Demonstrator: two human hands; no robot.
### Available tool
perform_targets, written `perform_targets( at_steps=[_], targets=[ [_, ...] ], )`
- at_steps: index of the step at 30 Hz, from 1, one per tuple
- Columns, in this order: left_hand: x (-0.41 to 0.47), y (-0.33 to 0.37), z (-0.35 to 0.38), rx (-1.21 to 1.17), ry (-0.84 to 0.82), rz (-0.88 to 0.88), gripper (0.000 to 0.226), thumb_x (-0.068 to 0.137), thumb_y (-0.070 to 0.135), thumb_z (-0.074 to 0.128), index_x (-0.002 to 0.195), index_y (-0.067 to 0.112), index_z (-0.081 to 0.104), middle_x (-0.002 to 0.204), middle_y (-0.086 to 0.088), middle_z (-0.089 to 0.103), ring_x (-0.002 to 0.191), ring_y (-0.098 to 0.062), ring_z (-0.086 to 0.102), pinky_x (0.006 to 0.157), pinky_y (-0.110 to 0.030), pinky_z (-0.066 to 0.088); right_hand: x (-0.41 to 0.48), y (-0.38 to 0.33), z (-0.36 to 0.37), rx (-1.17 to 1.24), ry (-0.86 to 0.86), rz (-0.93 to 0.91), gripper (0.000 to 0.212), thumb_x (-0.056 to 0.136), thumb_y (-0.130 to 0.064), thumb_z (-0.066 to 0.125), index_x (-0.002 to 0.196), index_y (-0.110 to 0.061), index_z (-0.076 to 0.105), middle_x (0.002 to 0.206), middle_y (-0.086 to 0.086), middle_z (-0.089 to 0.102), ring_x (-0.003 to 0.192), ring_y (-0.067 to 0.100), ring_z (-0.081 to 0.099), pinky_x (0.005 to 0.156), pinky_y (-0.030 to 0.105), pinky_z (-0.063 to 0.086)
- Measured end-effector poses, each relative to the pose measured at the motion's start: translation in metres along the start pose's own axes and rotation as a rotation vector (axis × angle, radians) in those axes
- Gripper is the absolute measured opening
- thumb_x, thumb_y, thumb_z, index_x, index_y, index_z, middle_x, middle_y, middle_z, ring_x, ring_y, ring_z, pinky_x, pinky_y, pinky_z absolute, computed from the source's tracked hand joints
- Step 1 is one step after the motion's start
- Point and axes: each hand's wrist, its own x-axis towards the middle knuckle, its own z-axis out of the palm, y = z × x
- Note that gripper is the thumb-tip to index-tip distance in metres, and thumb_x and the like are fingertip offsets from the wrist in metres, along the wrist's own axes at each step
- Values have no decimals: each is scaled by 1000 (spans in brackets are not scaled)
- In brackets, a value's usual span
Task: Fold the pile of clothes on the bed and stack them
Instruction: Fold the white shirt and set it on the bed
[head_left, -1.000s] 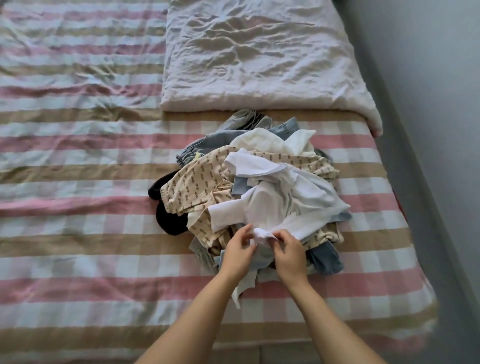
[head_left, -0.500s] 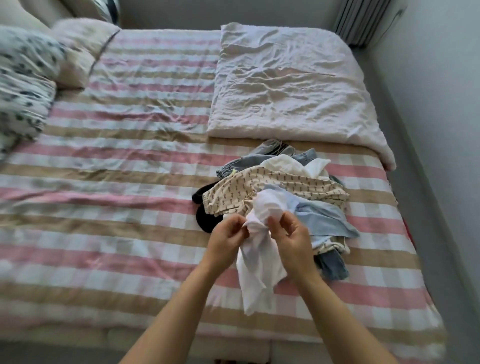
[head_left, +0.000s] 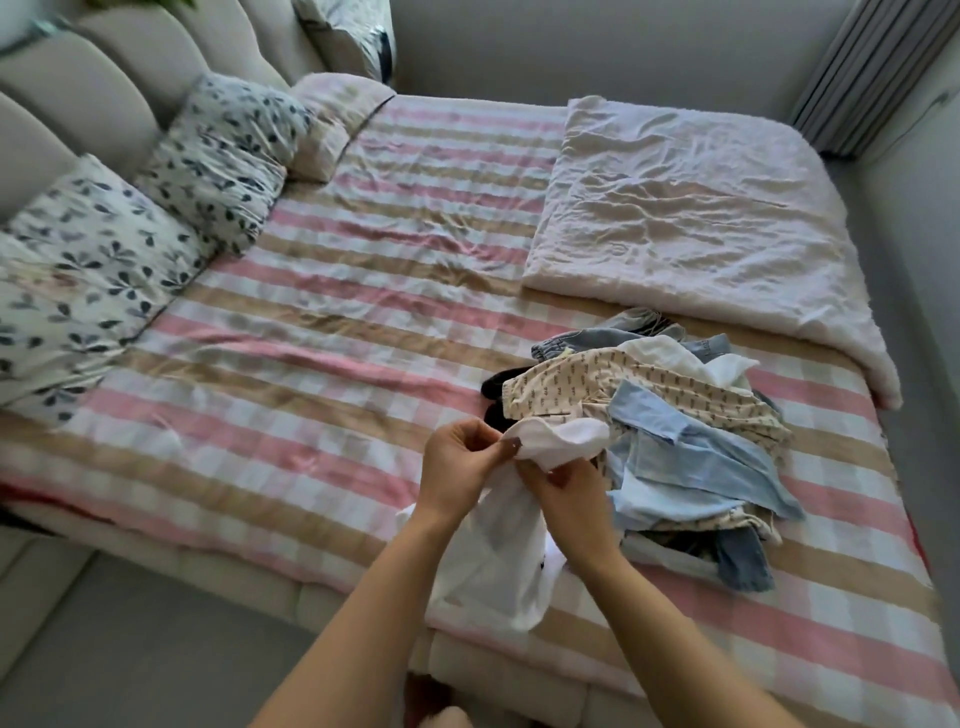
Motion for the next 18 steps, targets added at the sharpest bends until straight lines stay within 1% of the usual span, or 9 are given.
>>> perform_targets(
  at_steps=[4,6,8,10,11,13,14,17,18],
  targets=[
    [10,-10,-46,-69,49,-95,20,77,11,73,60,13,62,59,-2,60,56,-12,53,55,-25,45,8,-7,22,122,13,100,24,90,-16,57,75,1,61,77,25,63,78,40,60,77,56,50],
    [20,-18,-73,-119,56,-139,18,80,12,70,63,11,63,60,0,61,57,-11,53,57,-25,45,15,-12,34,148,13,129,24,91,-15,56,81,6,61,85,31,61,80,45,59,77,63,46],
    [34,-23,-100,-132,15,-172,17,84,12,66,68,7,63,62,-1,61,60,-13,53,60,-27,46,23,-19,48,108,0,131,27,91,-18,56,87,9,61,90,34,61,77,42,58,77,61,47],
    [49,-27,-126,-100,-50,-183,18,87,14,61,73,3,62,67,-5,59,64,-17,52,62,-30,45,28,-25,64,59,4,128,31,91,-20,57,85,10,60,85,32,60,71,28,52,70,50,48],
    [56,-28,-138,-74,-85,-180,19,89,15,60,76,2,62,69,-7,58,65,-18,52,63,-31,44,30,-28,74,54,20,132,29,91,-20,57,81,7,60,76,27,59,69,23,49,64,41,44],
    [72,-30,-164,-6,-155,-162,20,91,16,57,80,0,61,71,-7,56,67,-19,50,64,-33,42,33,-34,97,56,52,137,22,90,-20,58,75,-4,62,63,5,57,63,17,49,59,30,38],
    [78,-30,-173,33,-188,-143,19,91,16,56,80,1,60,71,-6,55,67,-18,49,63,-31,42,34,-36,106,57,62,135,21,90,-20,59,75,-6,62,62,0,56,62,16,49,59,30,38],
    [98,-24,-205,164,-250,-55,19,92,15,54,77,4,57,69,-3,52,61,-10,44,55,-16,36,40,-43,139,102,124,134,21,88,-18,61,74,-4,62,63,3,56,64,22,51,62,40,44],
    [105,-21,-214,201,-260,-20,20,92,14,54,74,5,57,67,-2,51,58,-8,43,52,-14,34,41,-46,149,139,155,138,18,87,-18,62,74,-6,64,64,2,59,64,23,54,63,40,48]
  ],
)
